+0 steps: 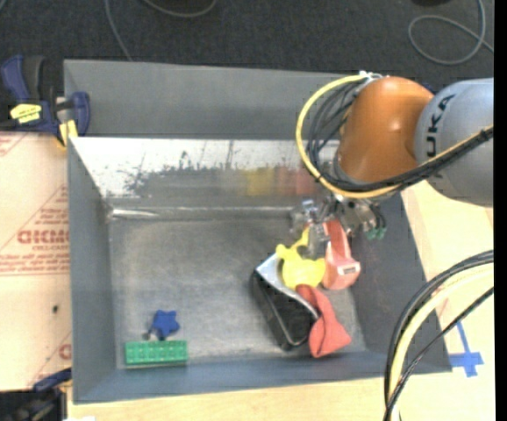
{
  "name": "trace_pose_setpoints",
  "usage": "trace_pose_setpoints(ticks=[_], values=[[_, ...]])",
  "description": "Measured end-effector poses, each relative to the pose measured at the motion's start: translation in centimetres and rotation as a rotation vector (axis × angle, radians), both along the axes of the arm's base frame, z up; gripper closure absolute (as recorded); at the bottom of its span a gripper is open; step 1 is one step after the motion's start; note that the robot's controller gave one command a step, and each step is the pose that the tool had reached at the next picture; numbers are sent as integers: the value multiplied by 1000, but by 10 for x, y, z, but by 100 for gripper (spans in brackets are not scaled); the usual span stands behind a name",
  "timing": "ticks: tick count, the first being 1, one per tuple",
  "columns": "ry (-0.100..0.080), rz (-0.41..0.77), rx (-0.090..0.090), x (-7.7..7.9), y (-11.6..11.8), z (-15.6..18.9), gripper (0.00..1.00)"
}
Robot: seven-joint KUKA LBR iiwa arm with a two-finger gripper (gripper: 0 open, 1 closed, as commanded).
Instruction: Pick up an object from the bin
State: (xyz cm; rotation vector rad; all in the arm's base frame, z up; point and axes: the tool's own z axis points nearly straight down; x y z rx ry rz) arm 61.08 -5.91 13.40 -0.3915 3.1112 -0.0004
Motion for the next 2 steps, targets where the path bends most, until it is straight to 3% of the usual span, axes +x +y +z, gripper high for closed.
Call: trace_pose_setpoints(ticks=[1, 2], values=[[3, -5, 0, -1, 2, 5, 100], [-16, 23, -5, 13, -3, 20, 100]])
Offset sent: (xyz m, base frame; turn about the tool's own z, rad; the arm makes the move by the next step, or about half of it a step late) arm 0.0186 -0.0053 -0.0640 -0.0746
